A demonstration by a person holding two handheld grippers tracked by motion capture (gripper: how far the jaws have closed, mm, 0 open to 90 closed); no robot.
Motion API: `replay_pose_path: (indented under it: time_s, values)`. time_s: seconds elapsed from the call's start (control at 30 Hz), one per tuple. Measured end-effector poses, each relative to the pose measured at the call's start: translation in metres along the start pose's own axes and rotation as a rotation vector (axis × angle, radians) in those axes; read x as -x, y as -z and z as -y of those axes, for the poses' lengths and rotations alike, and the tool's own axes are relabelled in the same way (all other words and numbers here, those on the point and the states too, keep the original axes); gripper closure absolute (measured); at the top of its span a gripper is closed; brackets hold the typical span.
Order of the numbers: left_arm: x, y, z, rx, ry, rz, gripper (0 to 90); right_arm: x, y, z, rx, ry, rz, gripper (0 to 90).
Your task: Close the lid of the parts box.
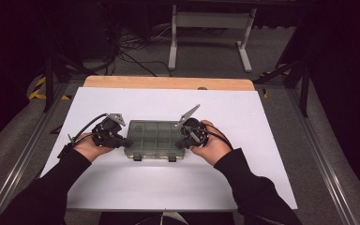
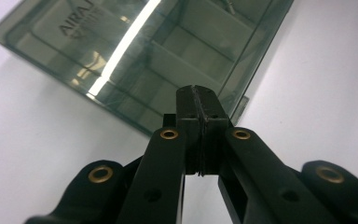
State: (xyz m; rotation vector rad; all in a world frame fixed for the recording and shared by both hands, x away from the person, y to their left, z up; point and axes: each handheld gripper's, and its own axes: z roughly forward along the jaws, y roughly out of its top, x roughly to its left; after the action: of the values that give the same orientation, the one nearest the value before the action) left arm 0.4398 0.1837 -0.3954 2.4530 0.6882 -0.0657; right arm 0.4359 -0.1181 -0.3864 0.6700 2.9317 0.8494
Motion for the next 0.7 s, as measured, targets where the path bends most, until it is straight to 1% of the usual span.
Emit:
replay_pose_path:
  time_s: [0.03,0.1,0.2,0.23,0.27,0.3,0.33,0.37,0.6,0.67,0.7]
  values:
    - [-0.0001,-0.0001,-0.0007,-0.002,0.003,-0.009,89.4,-0.0005,-0.0003,-0.0002,-0.001,0.000,0.003,90.0]
    - [0.0012,-0.0004,-0.0017,-0.006,-0.007,-0.030,89.5,-0.0015,-0.0004,-0.0008,-0.005,0.005,0.010,90.0]
    - [0.0030,-0.0008,-0.0009,-0.003,-0.008,-0.039,89.6,-0.0017,-0.0007,-0.0006,-0.005,-0.003,0.012,90.0]
    - [0.0027,-0.0025,-0.0003,-0.019,-0.004,-0.031,89.6,-0.0014,-0.0007,-0.0005,-0.005,-0.006,0.012,90.0]
    - [0.0026,-0.0056,0.0007,-0.017,-0.013,-0.007,89.7,-0.0007,-0.0009,-0.0005,-0.009,-0.006,0.009,90.0]
    - [0.0037,-0.0066,0.0014,-0.006,-0.009,-0.013,89.7,-0.0008,-0.0044,0.0002,-0.031,-0.002,0.014,90.0]
    - [0.0044,-0.0067,0.0015,-0.004,-0.015,-0.019,89.7,-0.0005,-0.0062,0.0011,-0.014,-0.012,0.005,90.0]
    - [0.0057,-0.0068,0.0018,-0.002,-0.013,-0.026,89.7,-0.0005,-0.0063,0.0012,-0.011,-0.018,0.007,90.0]
    - [0.0044,-0.0065,0.0021,0.001,-0.007,-0.015,89.6,0.0000,-0.0060,0.0013,-0.011,-0.024,0.004,90.0]
    - [0.0043,-0.0062,0.0019,0.002,-0.003,-0.018,89.4,0.0003,-0.0057,0.0013,-0.010,-0.026,0.003,90.0]
    - [0.0041,-0.0060,0.0018,0.005,0.001,-0.016,87.8,0.0006,-0.0055,0.0014,-0.010,-0.028,0.002,90.0]
